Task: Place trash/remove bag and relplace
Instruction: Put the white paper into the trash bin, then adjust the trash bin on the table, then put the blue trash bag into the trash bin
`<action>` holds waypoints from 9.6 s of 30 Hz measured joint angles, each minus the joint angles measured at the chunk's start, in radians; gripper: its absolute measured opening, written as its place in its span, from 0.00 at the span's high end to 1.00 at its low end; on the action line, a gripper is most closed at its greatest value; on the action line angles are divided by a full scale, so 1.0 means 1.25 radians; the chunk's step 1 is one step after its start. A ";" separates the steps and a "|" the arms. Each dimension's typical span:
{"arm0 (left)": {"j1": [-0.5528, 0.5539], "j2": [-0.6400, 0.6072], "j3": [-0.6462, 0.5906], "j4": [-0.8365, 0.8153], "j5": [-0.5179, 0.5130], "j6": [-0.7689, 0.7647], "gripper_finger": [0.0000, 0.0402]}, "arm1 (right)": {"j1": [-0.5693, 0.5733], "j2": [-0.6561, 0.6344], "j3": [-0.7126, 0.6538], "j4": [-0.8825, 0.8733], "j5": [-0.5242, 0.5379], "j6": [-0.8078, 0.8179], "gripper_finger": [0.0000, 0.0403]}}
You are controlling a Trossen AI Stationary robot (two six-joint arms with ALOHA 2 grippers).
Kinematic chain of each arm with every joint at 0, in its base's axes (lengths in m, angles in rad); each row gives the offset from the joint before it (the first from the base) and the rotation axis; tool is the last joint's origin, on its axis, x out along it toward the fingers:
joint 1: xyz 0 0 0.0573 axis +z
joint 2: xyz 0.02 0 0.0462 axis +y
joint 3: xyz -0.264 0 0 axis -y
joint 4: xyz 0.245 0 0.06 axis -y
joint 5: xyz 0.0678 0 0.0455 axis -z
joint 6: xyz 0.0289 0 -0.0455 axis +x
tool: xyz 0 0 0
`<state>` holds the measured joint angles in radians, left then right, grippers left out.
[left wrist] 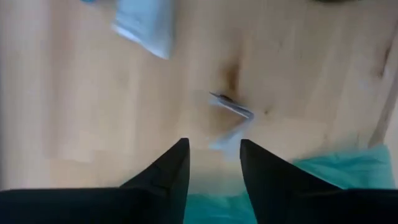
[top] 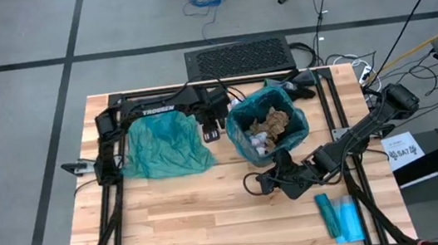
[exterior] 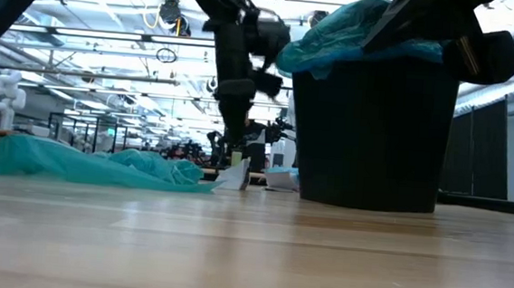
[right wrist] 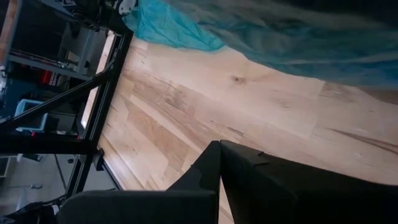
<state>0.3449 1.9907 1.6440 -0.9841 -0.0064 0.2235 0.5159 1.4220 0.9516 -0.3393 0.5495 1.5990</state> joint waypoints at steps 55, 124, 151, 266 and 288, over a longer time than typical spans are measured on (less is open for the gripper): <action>-0.022 -0.299 0.000 0.086 0.083 -0.155 1.00 | 0.000 0.000 0.000 -0.009 0.001 -0.033 1.00; 0.004 -0.311 -0.018 -0.044 0.285 0.075 0.71 | 0.062 -0.021 0.077 -0.985 -0.042 0.426 1.00; -0.127 -0.486 -0.445 0.125 0.090 -0.486 0.71 | -0.284 -0.020 0.036 -0.439 0.237 -0.473 1.00; -0.382 -0.217 -0.451 0.439 0.108 -0.622 0.71 | -0.408 -0.323 -0.366 0.016 -0.307 -0.434 1.00; -0.449 -0.401 -0.809 0.851 -0.070 -0.844 0.71 | -0.517 -0.365 -0.366 0.027 -0.483 -0.447 1.00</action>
<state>-0.2167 1.4898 0.6326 0.0790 -0.0943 -0.8314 -0.1303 0.9657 0.4938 -0.3053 -0.0542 1.0399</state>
